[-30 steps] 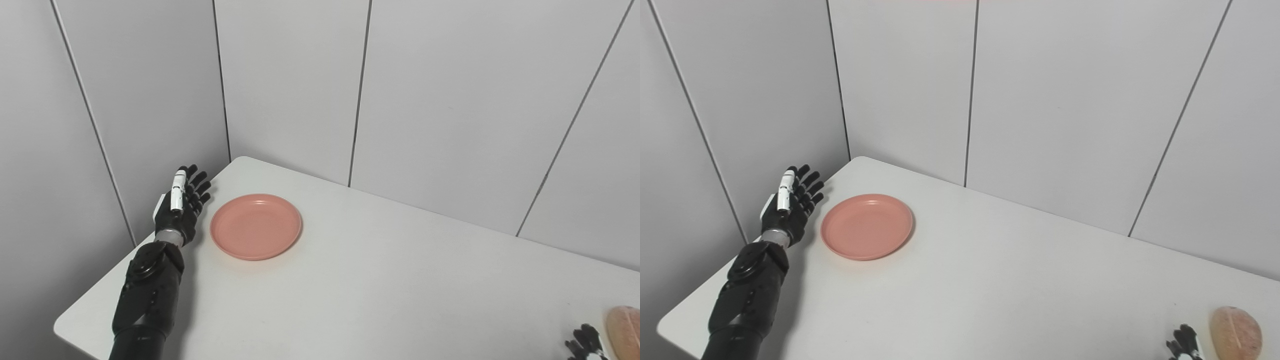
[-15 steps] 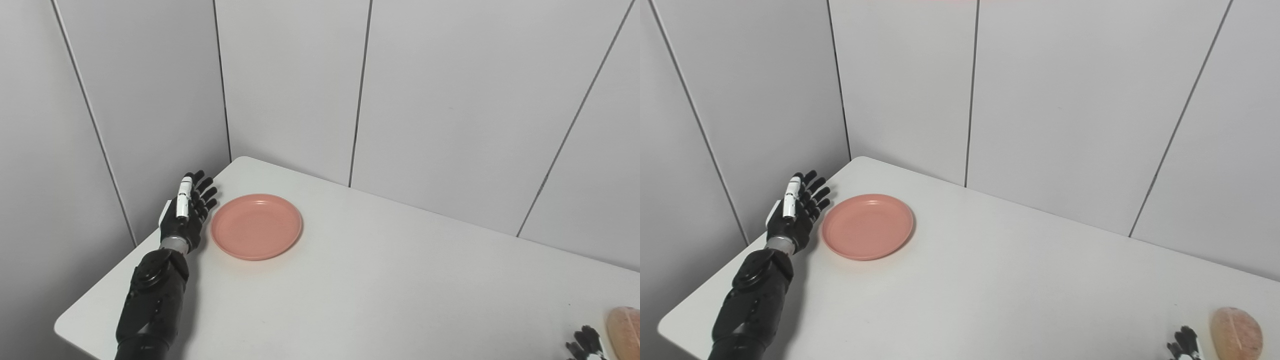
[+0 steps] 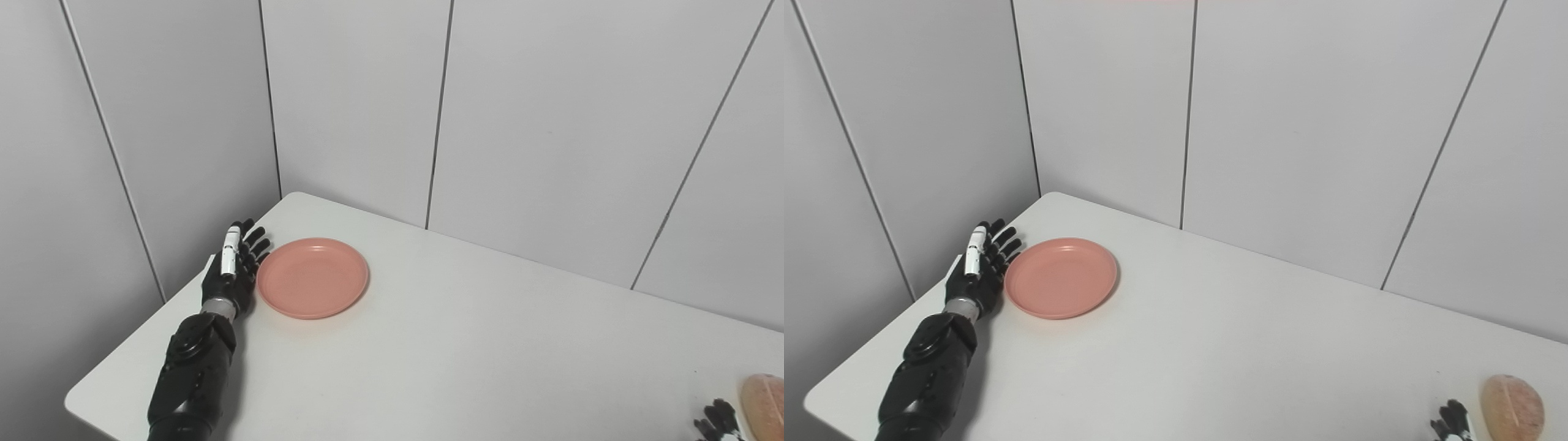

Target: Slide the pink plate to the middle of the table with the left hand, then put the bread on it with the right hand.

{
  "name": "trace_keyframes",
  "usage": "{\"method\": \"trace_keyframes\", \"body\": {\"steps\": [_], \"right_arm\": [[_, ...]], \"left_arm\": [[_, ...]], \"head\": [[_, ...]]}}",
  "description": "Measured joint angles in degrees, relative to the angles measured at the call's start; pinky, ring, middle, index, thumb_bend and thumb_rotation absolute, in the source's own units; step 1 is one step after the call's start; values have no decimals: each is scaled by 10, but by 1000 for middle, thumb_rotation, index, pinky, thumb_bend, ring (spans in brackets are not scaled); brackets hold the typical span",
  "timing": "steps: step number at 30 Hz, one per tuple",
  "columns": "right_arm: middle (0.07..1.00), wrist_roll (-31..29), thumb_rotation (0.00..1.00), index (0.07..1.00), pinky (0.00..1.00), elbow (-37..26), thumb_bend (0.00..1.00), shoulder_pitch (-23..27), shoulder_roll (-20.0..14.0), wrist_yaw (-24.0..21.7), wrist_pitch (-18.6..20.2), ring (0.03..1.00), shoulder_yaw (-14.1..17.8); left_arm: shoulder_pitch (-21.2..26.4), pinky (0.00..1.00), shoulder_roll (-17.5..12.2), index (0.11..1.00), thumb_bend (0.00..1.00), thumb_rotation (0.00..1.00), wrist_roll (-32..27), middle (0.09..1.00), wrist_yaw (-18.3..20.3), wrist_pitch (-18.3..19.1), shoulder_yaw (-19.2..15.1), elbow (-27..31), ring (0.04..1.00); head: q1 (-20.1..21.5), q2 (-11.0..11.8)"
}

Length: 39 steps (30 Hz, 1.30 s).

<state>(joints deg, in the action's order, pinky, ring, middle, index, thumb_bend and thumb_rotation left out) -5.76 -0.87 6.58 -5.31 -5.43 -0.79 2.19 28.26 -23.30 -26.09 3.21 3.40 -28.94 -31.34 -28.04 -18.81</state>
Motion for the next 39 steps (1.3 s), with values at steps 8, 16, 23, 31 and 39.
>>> {"method": "trace_keyframes", "body": {"steps": [8, 16, 23, 31, 39], "right_arm": [[992, 0, 1000, 992, 1000, 0, 172, 0, -2, -2, 0, 989, 1], [992, -1, 1000, 993, 1000, 0, 166, 0, -3, -3, 0, 991, 1], [982, -3, 1000, 984, 1000, 0, 178, 0, -3, -3, 0, 986, 1], [964, 1, 1000, 961, 1000, -1, 208, 0, -3, 0, 0, 962, 0], [952, 8, 1000, 946, 976, -19, 205, -2, 5, 9, 11, 949, -2]], "left_arm": [[4, 920, 0, 909, 281, 1000, -2, 927, 0, -20, -6, -15, 929], [6, 944, -2, 925, 275, 1000, -3, 942, 5, -26, -8, -28, 941], [12, 923, -3, 916, 287, 1000, -4, 933, 16, -32, -4, -40, 928], [17, 929, 1, 924, 266, 1000, -1, 928, 16, -33, 12, -44, 923], [27, 933, 6, 903, 258, 1000, -1, 919, 23, -43, 29, -60, 918]], "head": [[-3, -2], [0, -4], [4, -7], [11, -10], [21, -13]]}}
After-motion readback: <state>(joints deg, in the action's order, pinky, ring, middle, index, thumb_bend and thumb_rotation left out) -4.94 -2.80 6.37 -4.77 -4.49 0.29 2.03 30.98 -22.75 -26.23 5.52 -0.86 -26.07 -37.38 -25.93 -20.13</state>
